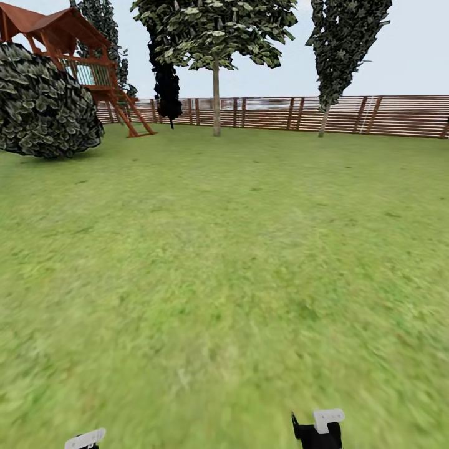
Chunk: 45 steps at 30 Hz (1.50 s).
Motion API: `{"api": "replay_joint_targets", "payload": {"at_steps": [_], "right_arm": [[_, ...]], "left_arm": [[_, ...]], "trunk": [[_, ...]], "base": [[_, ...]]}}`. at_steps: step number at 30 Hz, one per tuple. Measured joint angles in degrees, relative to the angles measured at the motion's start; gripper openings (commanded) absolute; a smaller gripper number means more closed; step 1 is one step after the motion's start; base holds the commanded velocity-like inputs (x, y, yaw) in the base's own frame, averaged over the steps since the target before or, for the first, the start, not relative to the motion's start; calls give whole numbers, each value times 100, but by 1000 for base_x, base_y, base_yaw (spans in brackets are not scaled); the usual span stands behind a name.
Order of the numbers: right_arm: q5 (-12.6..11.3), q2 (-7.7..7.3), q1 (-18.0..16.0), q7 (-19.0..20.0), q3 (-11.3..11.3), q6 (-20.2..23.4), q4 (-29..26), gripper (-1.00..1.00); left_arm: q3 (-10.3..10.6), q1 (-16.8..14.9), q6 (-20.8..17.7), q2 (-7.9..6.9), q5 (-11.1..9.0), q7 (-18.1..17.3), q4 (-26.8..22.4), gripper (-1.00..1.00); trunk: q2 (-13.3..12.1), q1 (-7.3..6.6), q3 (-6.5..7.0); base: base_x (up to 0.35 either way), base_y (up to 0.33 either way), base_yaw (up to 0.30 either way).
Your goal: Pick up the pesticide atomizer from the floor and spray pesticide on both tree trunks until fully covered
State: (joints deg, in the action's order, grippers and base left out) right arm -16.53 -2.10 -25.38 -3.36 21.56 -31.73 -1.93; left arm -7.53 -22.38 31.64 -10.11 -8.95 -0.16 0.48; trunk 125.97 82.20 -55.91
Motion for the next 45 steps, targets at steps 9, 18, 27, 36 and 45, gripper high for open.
{"api": "replay_joint_targets", "payload": {"at_steps": [9,18,27,36,45], "right_arm": [[1,5,0,2,0,0,0,100],[7,8,0,-2,0,0,0,100],[8,8,0,-1,1,0,0,100],[8,8,0,3,1,0,0,100],[8,8,0,1,0,0,0,100]], "left_arm": [[0,0,0,0,0,0,0,-100],[0,0,0,0,0,0,0,-100],[0,0,0,0,0,0,1,-100],[0,0,0,0,1,0,0,-100],[0,0,0,0,2,0,2,-100]], "trunk": [[0,0,0],[0,0,0],[0,0,0],[0,0,0],[0,0,0]], "base": [[341,0,0],[340,0,0],[340,0,0],[340,0,0],[340,0,0]]}}
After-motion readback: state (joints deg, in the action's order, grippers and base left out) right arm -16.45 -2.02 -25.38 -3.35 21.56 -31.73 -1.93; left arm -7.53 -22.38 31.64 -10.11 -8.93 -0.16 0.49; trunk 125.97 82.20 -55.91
